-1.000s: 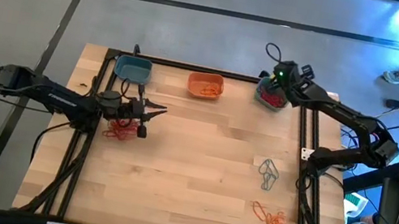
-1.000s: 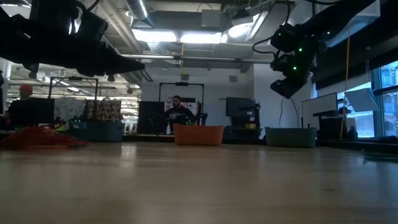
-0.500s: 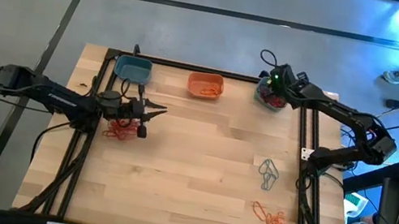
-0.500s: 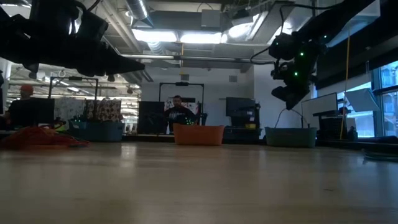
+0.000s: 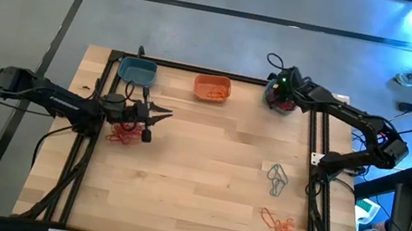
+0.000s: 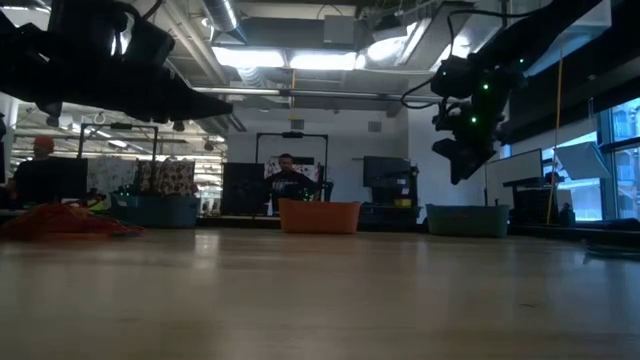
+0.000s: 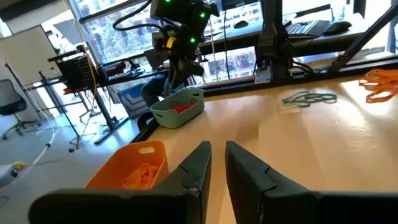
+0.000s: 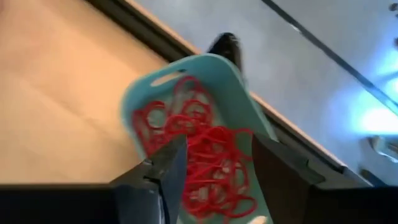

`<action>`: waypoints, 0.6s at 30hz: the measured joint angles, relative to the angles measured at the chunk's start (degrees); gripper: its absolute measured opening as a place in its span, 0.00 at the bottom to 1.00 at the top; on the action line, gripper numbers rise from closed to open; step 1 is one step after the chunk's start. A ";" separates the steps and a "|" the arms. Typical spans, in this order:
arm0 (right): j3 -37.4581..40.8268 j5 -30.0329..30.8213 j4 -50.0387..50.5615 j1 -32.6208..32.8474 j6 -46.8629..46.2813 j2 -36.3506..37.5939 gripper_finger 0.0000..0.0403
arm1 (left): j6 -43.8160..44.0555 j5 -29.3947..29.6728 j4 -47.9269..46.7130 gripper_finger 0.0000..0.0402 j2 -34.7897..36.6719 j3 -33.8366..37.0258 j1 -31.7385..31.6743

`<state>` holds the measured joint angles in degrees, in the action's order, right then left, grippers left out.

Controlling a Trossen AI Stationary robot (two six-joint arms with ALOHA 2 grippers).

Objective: Sort rubber bands into baskets
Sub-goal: Put the red rubber band into the green bin

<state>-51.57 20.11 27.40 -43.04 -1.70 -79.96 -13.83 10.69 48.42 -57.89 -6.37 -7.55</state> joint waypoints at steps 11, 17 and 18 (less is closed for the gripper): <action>0.02 -5.73 -8.58 11.41 -0.35 0.00 0.45 | 3.14 -0.01 0.26 0.12 0.00 0.00 -0.04; 0.02 -13.96 -18.97 20.53 0.96 -2.38 0.45 | 8.93 0.00 -1.49 0.23 -0.01 0.00 -0.04; 0.02 -15.13 -20.12 21.82 1.48 -3.02 0.45 | 9.65 -0.01 -2.61 0.26 0.00 0.00 -0.04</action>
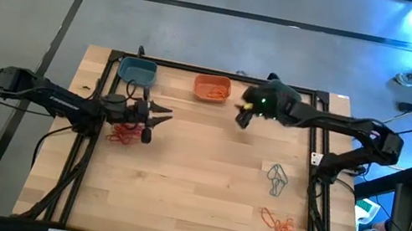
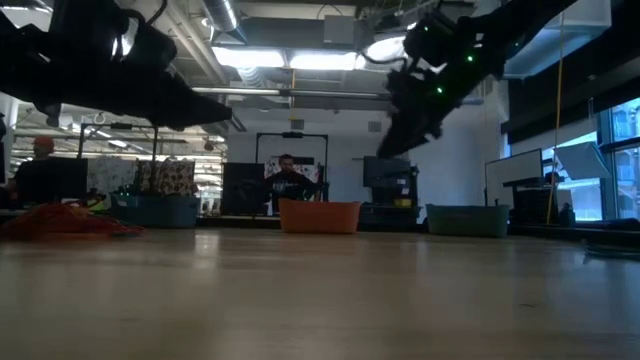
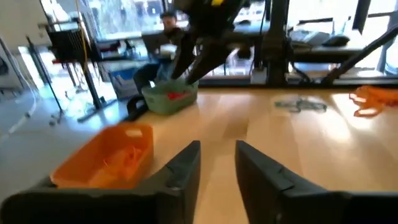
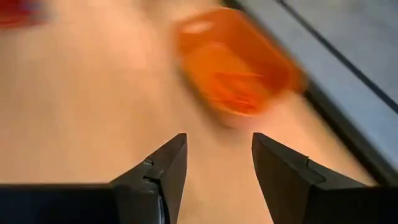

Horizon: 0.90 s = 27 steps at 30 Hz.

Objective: Sort rubber bands into baskets
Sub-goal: Put the red rubber band into the green bin

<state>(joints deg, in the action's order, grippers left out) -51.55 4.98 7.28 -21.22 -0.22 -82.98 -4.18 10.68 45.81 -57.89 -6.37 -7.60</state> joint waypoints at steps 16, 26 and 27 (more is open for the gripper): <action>0.00 -1.54 -0.91 13.62 -1.35 -8.58 0.45 | 11.59 0.44 -40.38 0.32 -0.02 -12.38 7.38; 0.00 -1.49 -1.06 14.95 -2.13 -12.69 0.45 | 28.05 3.42 -71.40 0.26 -0.33 -19.26 8.72; 0.00 -1.49 -1.07 14.87 -2.13 -13.13 0.45 | 29.20 3.45 -72.79 0.25 -0.59 -19.26 8.72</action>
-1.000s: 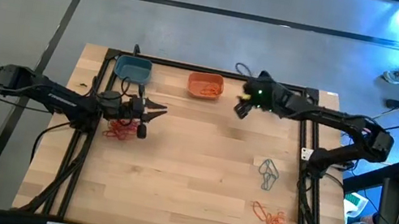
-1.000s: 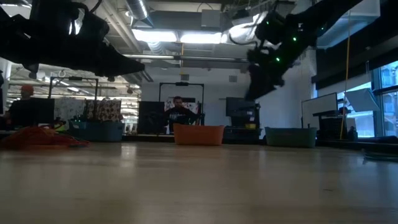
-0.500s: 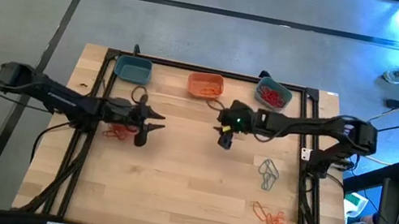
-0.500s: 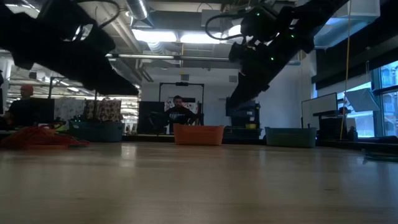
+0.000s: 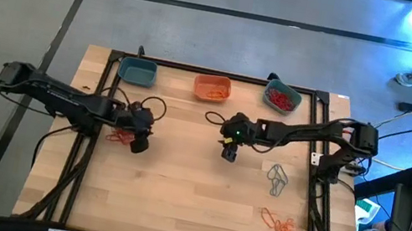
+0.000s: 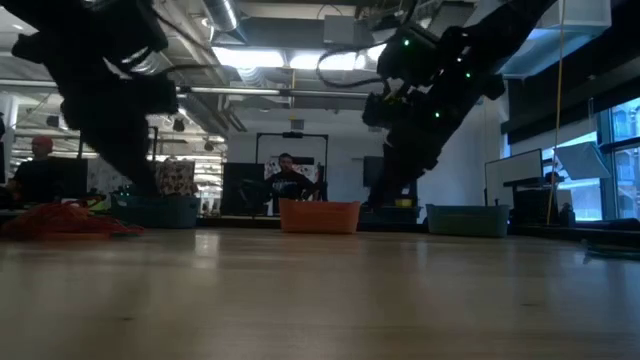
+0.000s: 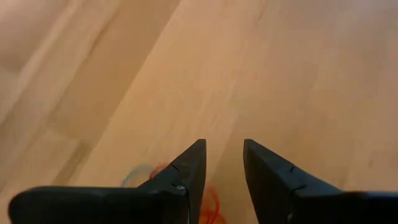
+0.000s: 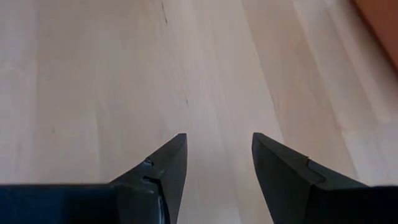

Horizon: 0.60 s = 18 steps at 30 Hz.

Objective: Sort rubber bands into baskets
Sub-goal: Put the red rubber band into the green bin

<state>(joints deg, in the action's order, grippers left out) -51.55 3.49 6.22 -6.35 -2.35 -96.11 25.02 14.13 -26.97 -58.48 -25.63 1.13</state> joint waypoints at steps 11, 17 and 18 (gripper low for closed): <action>0.00 0.00 -0.38 -0.02 0.01 -2.19 0.45 | 0.11 -3.92 -3.03 0.20 -7.71 0.00 -0.02; 0.00 0.00 -0.38 -0.02 0.02 -2.19 0.45 | -1.32 -4.42 -2.67 0.20 -11.99 -0.15 -0.02; 0.00 0.00 -0.39 -0.02 0.02 -2.19 0.45 | -1.72 -4.42 -2.54 0.20 -12.38 -0.21 -0.02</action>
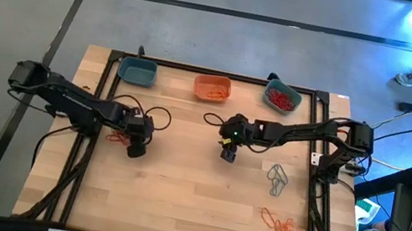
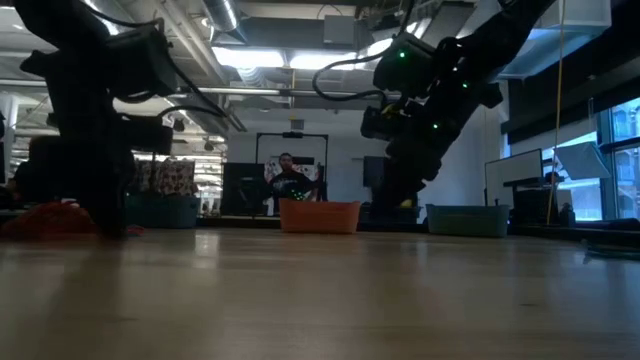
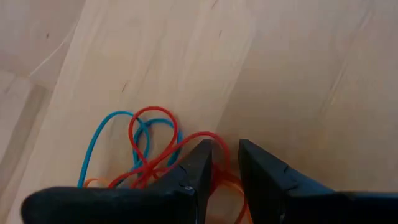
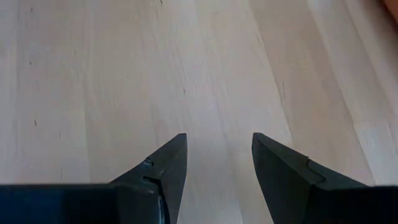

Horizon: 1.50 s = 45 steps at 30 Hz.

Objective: Sort rubber bands into baskets
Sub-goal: Put the red rubber band into the green bin

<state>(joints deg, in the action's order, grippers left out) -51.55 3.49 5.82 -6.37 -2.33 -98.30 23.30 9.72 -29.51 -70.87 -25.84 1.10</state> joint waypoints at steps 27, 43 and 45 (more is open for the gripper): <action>0.00 -0.07 -3.38 0.04 -0.02 -0.33 0.45 | -21.01 -0.15 12.57 0.02 -0.88 -11.65 3.91; -0.16 -11.00 -26.96 1.64 0.44 -4.69 0.70 | -29.40 -0.11 56.39 0.01 -7.07 1.05 2.49; 0.04 -12.13 -31.16 2.57 0.75 -6.15 0.71 | -29.88 -0.11 59.87 0.01 -9.30 1.04 2.49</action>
<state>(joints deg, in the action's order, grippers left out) -51.51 -8.64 -25.33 -3.80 -1.58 -104.45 -6.58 9.61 30.36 -80.17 -24.80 3.60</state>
